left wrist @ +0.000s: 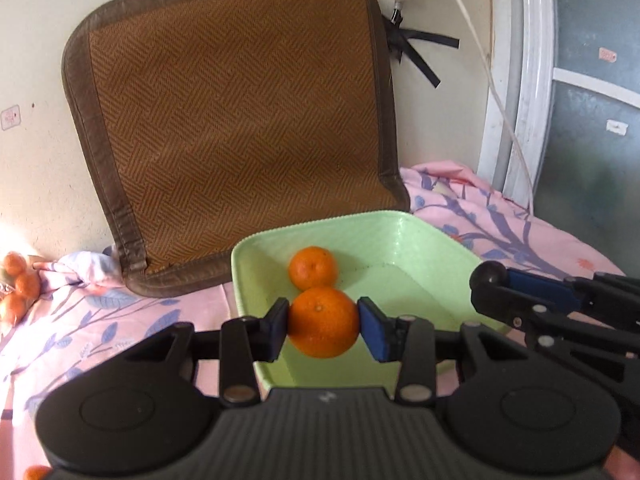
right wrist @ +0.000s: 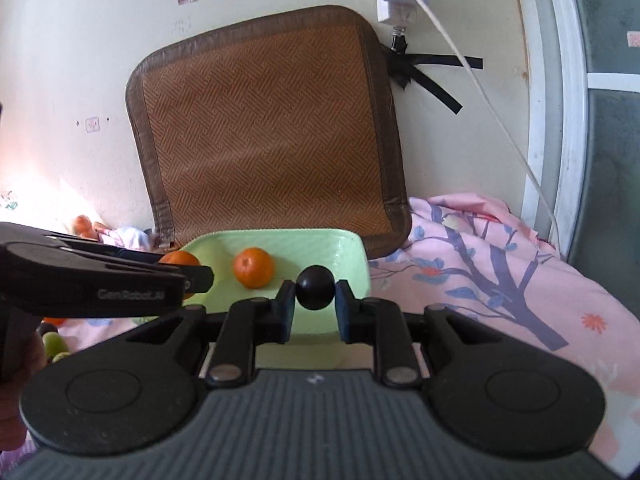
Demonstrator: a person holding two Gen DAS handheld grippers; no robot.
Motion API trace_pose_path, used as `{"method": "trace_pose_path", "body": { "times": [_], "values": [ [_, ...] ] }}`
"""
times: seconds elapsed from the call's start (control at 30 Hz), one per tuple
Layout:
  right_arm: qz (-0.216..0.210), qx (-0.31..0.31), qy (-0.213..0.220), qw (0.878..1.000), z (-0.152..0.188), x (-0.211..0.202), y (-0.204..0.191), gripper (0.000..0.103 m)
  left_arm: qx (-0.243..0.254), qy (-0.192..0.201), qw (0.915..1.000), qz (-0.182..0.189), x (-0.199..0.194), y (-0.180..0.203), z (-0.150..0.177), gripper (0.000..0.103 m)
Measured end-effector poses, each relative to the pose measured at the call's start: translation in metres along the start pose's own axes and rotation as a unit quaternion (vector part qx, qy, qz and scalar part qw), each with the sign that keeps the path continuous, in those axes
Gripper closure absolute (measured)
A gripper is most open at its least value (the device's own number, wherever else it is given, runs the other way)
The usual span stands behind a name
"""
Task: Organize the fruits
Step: 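Carry both fruits to the green basket and release them inside, then move both open tools back toward the remaining tomatoes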
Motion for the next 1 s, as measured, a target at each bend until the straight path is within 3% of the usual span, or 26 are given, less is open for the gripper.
{"method": "trace_pose_path", "body": {
  "times": [0.13, 0.17, 0.23, 0.3, 0.47, 0.6, 0.83, 1.0],
  "values": [
    [0.001, -0.008, -0.005, 1.000, 0.000, 0.005, -0.002, 0.078, 0.005, -0.004, 0.9999, -0.014, 0.007, 0.004, 0.006, 0.061],
    [0.000, -0.009, -0.007, 1.000, 0.001, 0.006, -0.003, 0.077, 0.010, -0.002, 0.9998, -0.015, 0.007, 0.006, 0.006, 0.054],
    [0.004, -0.014, -0.003, 1.000, 0.002, 0.006, -0.004, 0.066, 0.013, 0.003, 0.9995, -0.030, 0.003, 0.008, 0.006, 0.050],
    [0.016, -0.020, 0.011, 1.000, 0.003, 0.002, -0.003, 0.059, 0.003, 0.009, 0.9998, -0.020, -0.006, 0.007, 0.005, 0.050],
    [0.011, 0.000, 0.041, 0.999, 0.001, -0.013, 0.003, 0.058, -0.013, 0.055, 0.9983, -0.016, -0.062, -0.007, 0.007, 0.046],
    [0.007, 0.016, 0.054, 0.998, 0.000, -0.023, 0.004, 0.058, -0.019, 0.074, 0.9969, -0.021, -0.115, -0.028, 0.030, 0.041],
    [-0.057, 0.027, 0.020, 0.998, 0.011, -0.050, -0.022, 0.055, 0.021, 0.084, 0.9922, -0.090, -0.177, -0.055, 0.086, 0.034],
    [-0.111, 0.058, -0.019, 0.992, 0.027, -0.061, -0.058, 0.054, 0.026, 0.083, 0.9922, -0.089, -0.188, -0.052, 0.095, 0.030]
  ]
}}
Point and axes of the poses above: each gripper's, at about its wrist camera, not at the fingertips, and x roughly the way its jaws point, y to its right, z to its underside, the point moved 5 cm from there along x, roughly the way its jaws point, and after that the axes turned 2 degrees about z, right-handed, at the moved point
